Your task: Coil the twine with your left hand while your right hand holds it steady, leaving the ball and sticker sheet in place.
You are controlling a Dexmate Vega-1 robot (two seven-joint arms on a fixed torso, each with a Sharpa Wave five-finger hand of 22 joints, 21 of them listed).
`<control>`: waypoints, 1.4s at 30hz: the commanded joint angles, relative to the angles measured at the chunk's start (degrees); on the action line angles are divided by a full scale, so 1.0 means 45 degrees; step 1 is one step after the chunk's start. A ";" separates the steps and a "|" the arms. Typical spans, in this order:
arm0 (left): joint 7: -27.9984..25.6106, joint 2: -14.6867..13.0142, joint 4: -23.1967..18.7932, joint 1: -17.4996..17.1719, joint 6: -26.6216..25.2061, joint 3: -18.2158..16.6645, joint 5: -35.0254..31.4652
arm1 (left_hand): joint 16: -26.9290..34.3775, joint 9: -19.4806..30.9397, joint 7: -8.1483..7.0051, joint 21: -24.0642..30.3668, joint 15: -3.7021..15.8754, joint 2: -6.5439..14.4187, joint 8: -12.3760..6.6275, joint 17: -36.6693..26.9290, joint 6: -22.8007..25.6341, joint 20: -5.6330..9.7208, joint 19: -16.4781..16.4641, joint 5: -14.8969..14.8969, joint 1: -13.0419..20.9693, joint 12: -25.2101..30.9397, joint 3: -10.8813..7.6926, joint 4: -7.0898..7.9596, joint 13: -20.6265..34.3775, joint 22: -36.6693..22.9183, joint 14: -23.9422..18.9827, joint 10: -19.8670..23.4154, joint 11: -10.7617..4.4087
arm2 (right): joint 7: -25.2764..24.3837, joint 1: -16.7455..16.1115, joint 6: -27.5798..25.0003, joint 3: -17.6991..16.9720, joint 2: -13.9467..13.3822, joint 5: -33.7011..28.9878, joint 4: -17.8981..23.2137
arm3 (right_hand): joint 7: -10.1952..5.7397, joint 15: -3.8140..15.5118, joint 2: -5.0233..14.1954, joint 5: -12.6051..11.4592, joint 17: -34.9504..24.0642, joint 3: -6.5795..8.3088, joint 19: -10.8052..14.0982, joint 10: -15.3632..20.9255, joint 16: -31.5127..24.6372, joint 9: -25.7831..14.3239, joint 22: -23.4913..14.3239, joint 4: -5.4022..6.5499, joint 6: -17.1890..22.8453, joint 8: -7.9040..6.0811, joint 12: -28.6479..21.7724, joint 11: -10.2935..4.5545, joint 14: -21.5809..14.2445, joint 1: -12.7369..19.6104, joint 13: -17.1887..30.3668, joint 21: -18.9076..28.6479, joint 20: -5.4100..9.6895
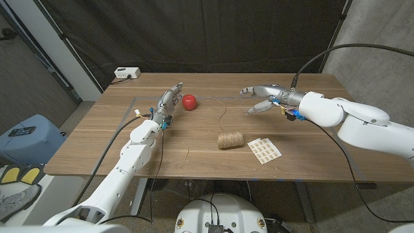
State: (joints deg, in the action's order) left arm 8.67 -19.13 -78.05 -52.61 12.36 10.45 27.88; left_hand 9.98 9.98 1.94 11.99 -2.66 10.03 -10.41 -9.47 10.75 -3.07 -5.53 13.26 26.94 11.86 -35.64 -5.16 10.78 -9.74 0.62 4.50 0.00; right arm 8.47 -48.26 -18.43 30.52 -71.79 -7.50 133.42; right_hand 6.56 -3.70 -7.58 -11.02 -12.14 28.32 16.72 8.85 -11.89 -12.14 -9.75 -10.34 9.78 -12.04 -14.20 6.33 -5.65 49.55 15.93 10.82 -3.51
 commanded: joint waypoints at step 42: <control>0.0278 0.0208 0.0880 0.0496 0.0315 0.0189 0.0108 | 0.0070 0.0073 -0.0038 -0.0101 -0.0099 0.0062 -0.0041 -0.0055 0.0117 0.0053 -0.0100 0.0153 0.0225 0.0050 -0.0030 -0.0230 0.0075 -0.0077 -0.0105 0.0126 -0.0064 | 0.2409 0.1230 -0.3263 0.2282 0.0957 -0.1861 0.1658 | 0.0120 -0.0100 0.0054 -0.0025 -0.0169 0.0297 -0.0132 -0.0013 -0.0047 -0.0105 -0.0071 0.0122 -0.0281 0.0057 -0.0203 0.0035 -0.0001 0.0593 0.0349 0.0071 -0.0124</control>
State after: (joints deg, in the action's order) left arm 9.95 -18.35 -74.69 -50.61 13.49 11.20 28.25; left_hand 9.98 9.98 1.94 11.65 -2.98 10.42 -10.40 -9.46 10.75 -3.07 -5.52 13.57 27.33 11.86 -35.71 -6.02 10.78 -10.02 0.30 4.61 -0.11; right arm 17.23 -43.76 -29.33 38.25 -68.37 -11.41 139.54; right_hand 6.86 -4.22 -7.36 -11.02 -12.66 29.58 15.91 8.47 -11.89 -12.39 -9.74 -9.87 8.26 -11.38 -14.86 6.72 -5.12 51.89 17.18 10.82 -4.31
